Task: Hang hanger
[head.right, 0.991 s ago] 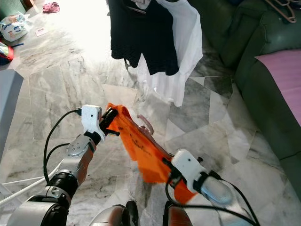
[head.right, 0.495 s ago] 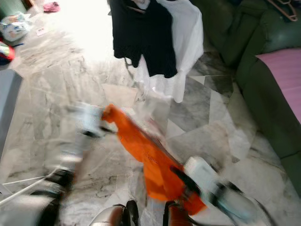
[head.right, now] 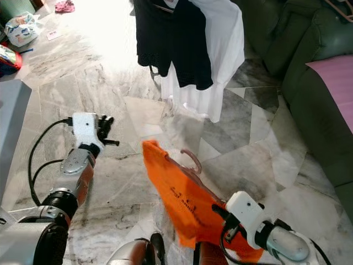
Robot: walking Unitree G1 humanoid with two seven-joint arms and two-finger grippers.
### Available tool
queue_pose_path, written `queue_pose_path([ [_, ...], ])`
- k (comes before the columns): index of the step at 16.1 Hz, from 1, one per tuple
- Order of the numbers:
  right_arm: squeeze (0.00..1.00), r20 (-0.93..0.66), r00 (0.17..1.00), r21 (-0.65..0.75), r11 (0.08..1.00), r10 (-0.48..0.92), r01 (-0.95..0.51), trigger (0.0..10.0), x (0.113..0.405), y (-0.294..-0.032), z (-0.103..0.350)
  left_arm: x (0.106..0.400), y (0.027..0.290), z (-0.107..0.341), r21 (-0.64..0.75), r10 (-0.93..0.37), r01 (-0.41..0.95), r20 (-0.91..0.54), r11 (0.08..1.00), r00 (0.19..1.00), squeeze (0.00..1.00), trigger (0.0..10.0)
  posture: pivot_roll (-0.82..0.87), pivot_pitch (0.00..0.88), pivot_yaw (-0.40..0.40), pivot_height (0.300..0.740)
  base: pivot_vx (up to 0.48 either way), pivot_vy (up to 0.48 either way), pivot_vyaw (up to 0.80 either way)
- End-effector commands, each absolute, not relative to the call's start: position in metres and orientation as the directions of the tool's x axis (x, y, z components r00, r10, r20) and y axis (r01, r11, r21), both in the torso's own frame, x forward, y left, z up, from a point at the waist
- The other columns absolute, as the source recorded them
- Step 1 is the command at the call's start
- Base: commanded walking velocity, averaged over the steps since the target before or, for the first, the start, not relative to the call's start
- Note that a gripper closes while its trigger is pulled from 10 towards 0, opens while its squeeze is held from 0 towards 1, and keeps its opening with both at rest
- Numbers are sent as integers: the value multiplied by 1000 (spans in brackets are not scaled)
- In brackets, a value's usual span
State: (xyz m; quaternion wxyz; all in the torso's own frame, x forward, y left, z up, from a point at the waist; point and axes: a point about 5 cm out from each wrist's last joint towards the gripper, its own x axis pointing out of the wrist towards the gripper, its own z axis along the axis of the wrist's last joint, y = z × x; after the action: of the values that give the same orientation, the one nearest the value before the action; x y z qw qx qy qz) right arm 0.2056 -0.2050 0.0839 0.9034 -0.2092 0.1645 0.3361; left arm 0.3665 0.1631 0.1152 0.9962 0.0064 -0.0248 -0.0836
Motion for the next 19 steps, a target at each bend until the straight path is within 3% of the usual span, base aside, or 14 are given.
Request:
queue_pose_path([
  [1, 0, -412, 726, -282, 680, 551, -677, 10000, 206, -202, 86, 363, 165, 110, 18, -175, 175, 40, 984, 984, 1000, 10000, -104, 256, 119, 740, 0, 0, 0],
  [3, 0, -321, 814, -371, 726, 484, -579, 10000, 224, -206, 97, 362, 165, 110, 31, -188, 187, 42, 982, 981, 1000, 10000, -102, 258, 122, 740, 0, 0, 0],
  [5, 0, -240, 847, -419, 737, 474, -530, 10000, 237, -205, 110, 358, 156, 104, -11, -297, 297, 23, 955, 955, 1000, 10000, -101, 259, 122, 740, 0, 0, 0],
  [7, 0, -217, 836, -439, 715, 504, -544, 10000, 244, -198, 116, 355, 146, 100, -43, -396, 397, 23, 917, 918, 1000, 10000, -105, 263, 122, 740, 0, 0, 0],
  [9, 0, -197, 810, -456, 680, 552, -574, 10000, 253, -189, 122, 356, 139, 103, -69, -403, 405, 44, 912, 914, 1000, 10000, -106, 266, 116, 740, 0, 0, 0],
  [12, 0, -194, 776, -498, 621, 600, -605, 10000, 266, -178, 128, 360, 127, 111, -233, -404, 415, 98, 879, 910, 1000, 10000, -102, 266, 108, 740, 0, 0, 0],
  [19, 0, -129, 759, -401, 666, 639, -629, 10000, 274, -173, 124, 360, 129, 111, -465, -348, 357, 108, 810, 931, 1000, 10000, -83, 264, 96, 740, 0, 0, 0],
])
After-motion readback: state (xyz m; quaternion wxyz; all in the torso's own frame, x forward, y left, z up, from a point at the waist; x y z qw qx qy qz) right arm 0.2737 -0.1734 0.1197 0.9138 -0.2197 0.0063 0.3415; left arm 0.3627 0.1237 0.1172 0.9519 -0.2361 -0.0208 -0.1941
